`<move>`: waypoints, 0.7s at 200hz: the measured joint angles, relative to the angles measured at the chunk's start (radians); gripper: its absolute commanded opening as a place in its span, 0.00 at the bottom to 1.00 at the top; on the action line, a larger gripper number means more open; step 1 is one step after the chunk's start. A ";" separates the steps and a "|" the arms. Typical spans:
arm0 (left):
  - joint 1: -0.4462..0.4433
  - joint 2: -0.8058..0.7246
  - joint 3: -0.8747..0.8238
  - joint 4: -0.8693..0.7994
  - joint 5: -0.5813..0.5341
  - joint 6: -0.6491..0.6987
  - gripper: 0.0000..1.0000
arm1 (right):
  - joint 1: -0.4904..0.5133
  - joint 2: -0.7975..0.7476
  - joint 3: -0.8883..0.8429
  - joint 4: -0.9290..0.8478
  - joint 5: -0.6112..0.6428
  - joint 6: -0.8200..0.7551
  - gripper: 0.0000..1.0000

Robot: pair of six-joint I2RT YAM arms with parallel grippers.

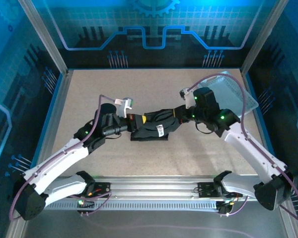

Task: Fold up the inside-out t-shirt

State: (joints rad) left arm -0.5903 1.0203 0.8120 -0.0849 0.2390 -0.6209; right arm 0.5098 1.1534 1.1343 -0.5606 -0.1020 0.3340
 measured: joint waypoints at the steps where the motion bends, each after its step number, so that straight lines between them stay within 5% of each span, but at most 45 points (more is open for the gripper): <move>1: 0.000 0.000 0.001 0.000 -0.001 0.000 0.00 | 0.000 0.000 0.002 -0.001 0.000 0.000 0.00; 33: 0.000 0.062 0.106 -0.051 -0.056 0.018 0.00 | 0.000 0.043 0.138 -0.034 0.024 -0.003 0.00; 109: 0.123 0.482 0.631 -0.104 -0.068 0.117 0.00 | -0.097 0.407 0.641 -0.092 0.057 -0.078 0.00; 140: 0.157 0.546 0.700 -0.089 -0.058 0.153 0.00 | -0.126 0.497 0.758 -0.106 0.038 -0.097 0.00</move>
State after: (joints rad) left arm -0.4335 1.5665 1.5120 -0.1734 0.1806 -0.4675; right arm 0.3843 1.6501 1.8919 -0.6662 -0.0639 0.2367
